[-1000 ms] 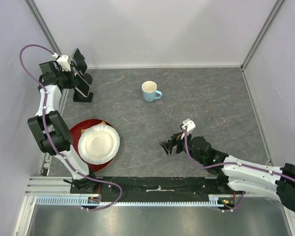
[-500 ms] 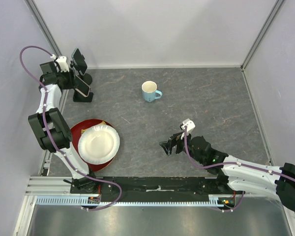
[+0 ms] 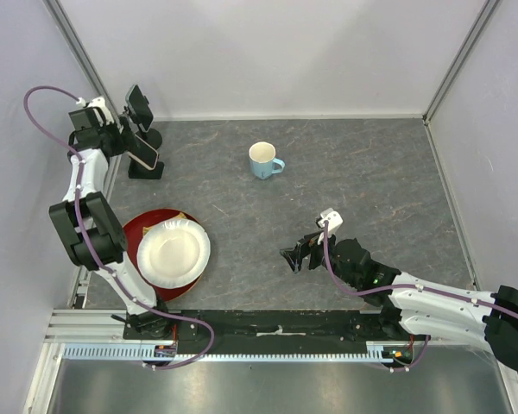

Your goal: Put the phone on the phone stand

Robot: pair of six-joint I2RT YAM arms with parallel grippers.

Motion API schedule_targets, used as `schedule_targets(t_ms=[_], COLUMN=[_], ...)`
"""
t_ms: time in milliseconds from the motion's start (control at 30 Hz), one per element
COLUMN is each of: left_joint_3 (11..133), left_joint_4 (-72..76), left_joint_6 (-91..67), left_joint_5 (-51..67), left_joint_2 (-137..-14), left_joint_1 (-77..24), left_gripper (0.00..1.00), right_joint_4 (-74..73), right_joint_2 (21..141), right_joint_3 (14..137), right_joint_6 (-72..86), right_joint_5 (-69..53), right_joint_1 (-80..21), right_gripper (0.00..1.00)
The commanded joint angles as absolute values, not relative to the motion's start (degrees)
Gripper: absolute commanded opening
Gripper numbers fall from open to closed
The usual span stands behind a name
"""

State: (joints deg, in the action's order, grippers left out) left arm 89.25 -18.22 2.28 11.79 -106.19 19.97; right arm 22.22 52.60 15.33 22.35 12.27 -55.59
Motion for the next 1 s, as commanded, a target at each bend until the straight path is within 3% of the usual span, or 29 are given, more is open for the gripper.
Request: schedule_targets(t_ms=[0,267,433,533,567,733,967], left_joint_3=[84.7,59.7,45.8,41.8,41.3,40.0,52.9], left_joint_4=[-15.1,-10.7,-7.4,-6.2,-6.6,-4.9,-9.5], left_joint_6=[-11.5,-34.2,-37.9,-35.2,-34.9,-33.8,-23.3], left_joint_5=[4.5,-1.4,5.0,4.8,1.5,-8.2,-9.4], left_joint_2=[-97.9,-73.4,-61.4,-56.6,-55.7,-51.3,-52.0], left_joint_1=[20.0,19.1,12.2,-2.9,-11.9,-36.5,-52.7], left_gripper=[0.96,0.97,0.94,0.92,0.92,0.92,0.92], right_joint_4=[24.3,22.7,19.1,15.6,13.6,-8.3,-19.4], right_joint_2=[52.8,51.8,47.7,42.8,41.7,35.3,26.5], right_joint_3=[16.4,15.8,14.9,14.6,15.1,24.2,39.3], right_joint_6=[23.1,25.4,28.7,29.9,29.8,25.4,20.9], right_joint_5=[12.5,18.4,23.6,26.7,27.6,40.4,42.6], right_joint_1=[-55.5,-55.3,-55.3,-55.3,-55.3,-55.2,-55.0], right_gripper=[0.98,0.98,0.98,0.98,0.98,0.98,0.98])
